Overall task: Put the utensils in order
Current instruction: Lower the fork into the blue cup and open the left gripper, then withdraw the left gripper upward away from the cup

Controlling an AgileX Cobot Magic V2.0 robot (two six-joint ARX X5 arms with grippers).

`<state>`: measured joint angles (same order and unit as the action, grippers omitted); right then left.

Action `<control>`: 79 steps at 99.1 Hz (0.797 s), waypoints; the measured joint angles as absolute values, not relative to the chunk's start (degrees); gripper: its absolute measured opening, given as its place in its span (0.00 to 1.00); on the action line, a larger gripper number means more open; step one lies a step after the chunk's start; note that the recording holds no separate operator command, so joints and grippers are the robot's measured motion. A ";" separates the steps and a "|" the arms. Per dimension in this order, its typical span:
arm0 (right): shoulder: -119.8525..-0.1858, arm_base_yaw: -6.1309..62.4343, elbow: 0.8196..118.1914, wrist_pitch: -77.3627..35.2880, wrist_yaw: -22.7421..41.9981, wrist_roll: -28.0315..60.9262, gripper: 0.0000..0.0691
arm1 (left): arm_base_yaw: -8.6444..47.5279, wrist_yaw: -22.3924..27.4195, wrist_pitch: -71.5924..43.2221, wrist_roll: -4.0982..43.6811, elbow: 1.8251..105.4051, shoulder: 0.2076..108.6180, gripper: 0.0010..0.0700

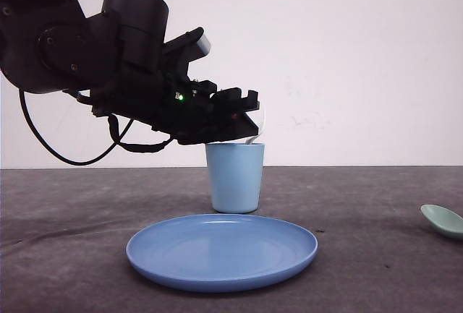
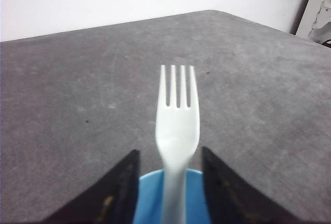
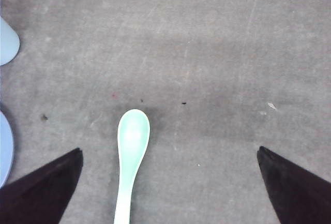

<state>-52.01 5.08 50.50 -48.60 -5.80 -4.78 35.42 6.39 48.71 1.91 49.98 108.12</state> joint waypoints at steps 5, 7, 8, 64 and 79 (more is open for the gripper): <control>-52.01 5.08 50.50 -48.60 -5.80 -4.73 0.98 | 35.44 6.39 48.40 1.91 49.98 108.03 0.37; -52.01 5.08 50.50 -48.60 -5.82 -4.71 0.98 | 35.44 6.39 48.05 1.91 49.98 107.85 0.38; -52.01 5.08 50.50 -48.60 -5.82 -4.71 0.98 | 35.44 6.39 47.75 1.91 49.98 107.72 0.38; -59.79 7.62 48.21 -47.99 -9.02 -4.93 0.98 | 27.00 6.37 7.27 2.63 50.19 68.55 0.39; -62.89 9.93 47.35 -47.37 -9.02 -5.76 0.98 | 20.60 6.13 -5.15 3.79 50.19 57.39 0.39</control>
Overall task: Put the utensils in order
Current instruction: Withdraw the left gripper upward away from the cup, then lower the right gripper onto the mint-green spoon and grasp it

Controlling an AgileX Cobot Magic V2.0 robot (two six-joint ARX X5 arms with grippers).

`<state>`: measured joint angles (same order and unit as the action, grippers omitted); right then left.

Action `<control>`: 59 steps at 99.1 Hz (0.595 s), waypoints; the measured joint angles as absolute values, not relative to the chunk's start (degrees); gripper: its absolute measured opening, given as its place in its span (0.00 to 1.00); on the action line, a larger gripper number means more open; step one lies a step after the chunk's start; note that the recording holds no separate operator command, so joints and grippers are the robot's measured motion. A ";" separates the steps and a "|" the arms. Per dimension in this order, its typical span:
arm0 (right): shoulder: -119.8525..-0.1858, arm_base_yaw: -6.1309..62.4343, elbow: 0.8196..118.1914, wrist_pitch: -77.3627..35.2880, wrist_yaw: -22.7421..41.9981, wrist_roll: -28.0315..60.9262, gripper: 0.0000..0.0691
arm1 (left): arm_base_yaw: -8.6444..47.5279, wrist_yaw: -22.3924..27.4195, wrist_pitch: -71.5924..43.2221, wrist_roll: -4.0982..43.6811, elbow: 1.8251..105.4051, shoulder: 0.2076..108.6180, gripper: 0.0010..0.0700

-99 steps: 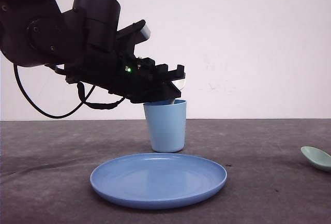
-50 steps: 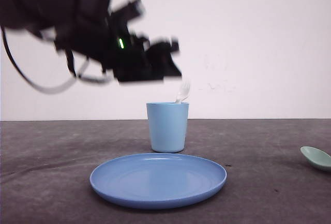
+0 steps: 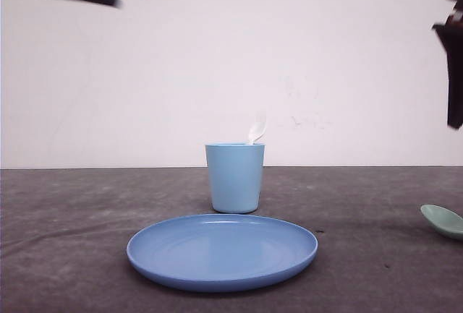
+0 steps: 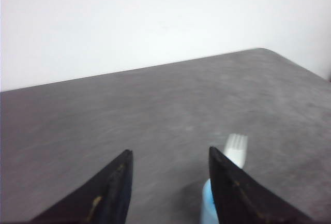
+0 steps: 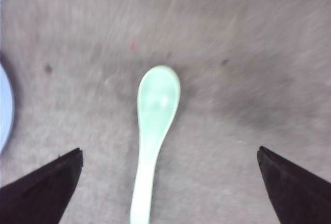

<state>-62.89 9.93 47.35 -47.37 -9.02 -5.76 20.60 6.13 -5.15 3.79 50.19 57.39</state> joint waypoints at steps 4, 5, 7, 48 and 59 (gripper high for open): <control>-63.59 10.55 47.31 -46.87 -9.02 -6.04 0.98 | 18.74 5.82 -8.58 3.88 50.19 55.02 0.39; -63.75 10.70 47.31 -46.74 -8.97 -6.11 0.98 | 18.28 5.76 -9.45 3.90 50.19 54.48 0.39; -64.05 10.98 47.31 -46.41 -8.97 -6.28 0.98 | 17.39 5.76 -11.11 3.90 50.19 53.45 0.39; -72.31 15.27 47.31 -40.84 -5.39 -8.67 0.98 | 3.51 5.72 -33.47 3.81 50.19 46.33 0.39; -75.24 15.81 47.31 -38.92 -4.32 -9.69 0.98 | 3.51 5.76 -34.15 3.75 50.19 46.33 0.39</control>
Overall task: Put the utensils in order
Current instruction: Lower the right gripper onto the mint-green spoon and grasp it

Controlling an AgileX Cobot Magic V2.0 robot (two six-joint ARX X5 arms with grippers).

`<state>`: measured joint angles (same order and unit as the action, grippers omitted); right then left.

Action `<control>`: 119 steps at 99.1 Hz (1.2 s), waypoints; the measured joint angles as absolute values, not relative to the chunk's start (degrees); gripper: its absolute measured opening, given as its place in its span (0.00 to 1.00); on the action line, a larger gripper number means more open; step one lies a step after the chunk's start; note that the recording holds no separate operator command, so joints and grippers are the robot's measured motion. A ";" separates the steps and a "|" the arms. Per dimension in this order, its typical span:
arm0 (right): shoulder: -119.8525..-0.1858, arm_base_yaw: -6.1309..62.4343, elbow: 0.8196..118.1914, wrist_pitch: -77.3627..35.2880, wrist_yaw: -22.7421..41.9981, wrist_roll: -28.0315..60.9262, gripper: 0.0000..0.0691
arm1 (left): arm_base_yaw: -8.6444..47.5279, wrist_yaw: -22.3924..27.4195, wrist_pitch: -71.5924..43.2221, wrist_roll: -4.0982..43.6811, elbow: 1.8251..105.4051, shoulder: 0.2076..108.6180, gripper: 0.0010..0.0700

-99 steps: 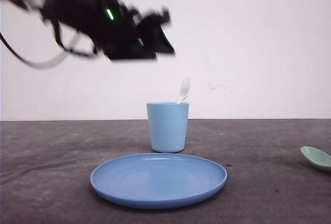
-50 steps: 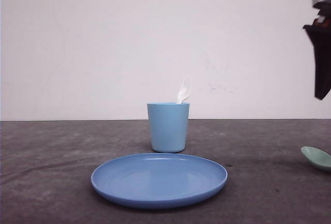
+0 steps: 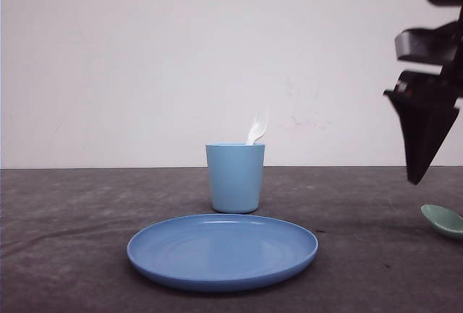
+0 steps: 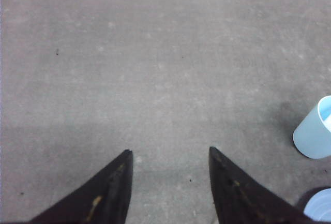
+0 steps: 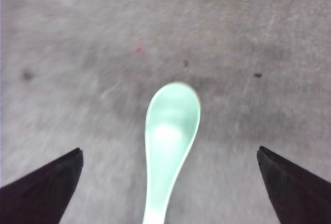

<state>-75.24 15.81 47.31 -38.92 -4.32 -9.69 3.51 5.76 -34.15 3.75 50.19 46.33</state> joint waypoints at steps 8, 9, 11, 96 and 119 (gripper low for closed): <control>-77.23 16.29 47.31 -38.00 -4.08 -10.37 0.98 | 3.51 5.74 -34.11 3.66 50.19 46.33 0.39; -77.47 16.40 47.31 -37.89 -3.99 -10.39 0.98 | 3.51 5.74 -34.11 3.66 50.19 46.33 0.39; -77.93 16.56 47.31 -37.71 -3.68 -10.55 0.97 | 3.51 5.76 -34.13 3.66 50.19 46.33 0.39; -87.05 20.99 47.46 -32.23 1.06 -12.51 0.28 | 3.51 5.74 -34.09 2.92 50.19 46.33 0.39; -86.89 21.06 47.46 -32.29 0.97 -12.88 0.19 | 3.51 5.76 -34.09 2.72 50.19 46.33 0.39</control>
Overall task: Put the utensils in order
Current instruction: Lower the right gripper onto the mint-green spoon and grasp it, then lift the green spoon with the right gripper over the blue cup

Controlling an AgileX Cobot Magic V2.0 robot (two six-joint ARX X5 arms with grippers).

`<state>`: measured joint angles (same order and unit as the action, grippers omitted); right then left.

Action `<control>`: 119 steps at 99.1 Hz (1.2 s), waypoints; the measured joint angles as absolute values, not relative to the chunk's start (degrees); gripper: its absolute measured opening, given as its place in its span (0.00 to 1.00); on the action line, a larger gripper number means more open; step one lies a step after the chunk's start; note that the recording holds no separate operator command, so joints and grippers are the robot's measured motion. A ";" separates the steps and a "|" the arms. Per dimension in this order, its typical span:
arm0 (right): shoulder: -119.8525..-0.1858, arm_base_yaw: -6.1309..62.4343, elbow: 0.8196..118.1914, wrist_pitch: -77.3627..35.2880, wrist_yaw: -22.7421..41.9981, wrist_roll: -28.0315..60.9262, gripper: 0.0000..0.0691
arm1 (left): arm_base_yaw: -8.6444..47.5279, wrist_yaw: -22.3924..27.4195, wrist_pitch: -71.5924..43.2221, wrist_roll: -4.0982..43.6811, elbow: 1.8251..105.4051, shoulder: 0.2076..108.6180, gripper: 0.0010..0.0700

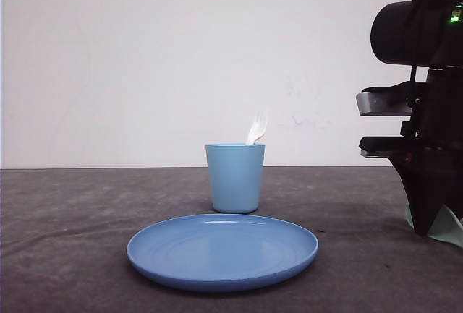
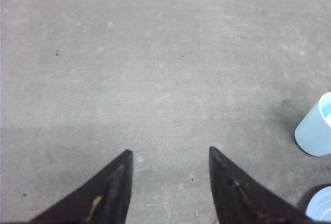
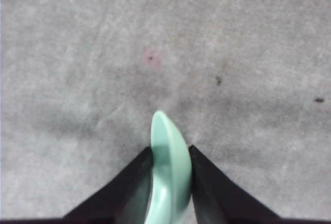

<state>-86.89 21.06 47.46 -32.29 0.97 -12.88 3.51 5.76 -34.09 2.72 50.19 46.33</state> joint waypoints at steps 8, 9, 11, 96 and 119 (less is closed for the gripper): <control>-86.26 21.04 47.40 -32.67 1.26 -12.91 0.15 | 3.51 5.76 -34.09 2.68 50.19 46.33 0.39; -86.15 21.04 47.40 -32.71 1.26 -12.91 0.14 | 3.51 5.76 -34.09 2.66 50.19 46.33 0.39; -85.86 21.04 47.40 -32.75 1.28 -12.93 0.12 | 3.51 5.76 -34.06 2.63 50.19 46.33 0.39; -70.76 29.41 54.39 -11.14 -1.10 -9.08 0.07 | 3.51 5.76 -34.06 2.57 50.19 46.33 0.39; -73.32 34.37 54.39 7.11 -1.50 -5.87 0.07 | 3.51 5.76 -34.06 2.57 50.19 46.33 0.39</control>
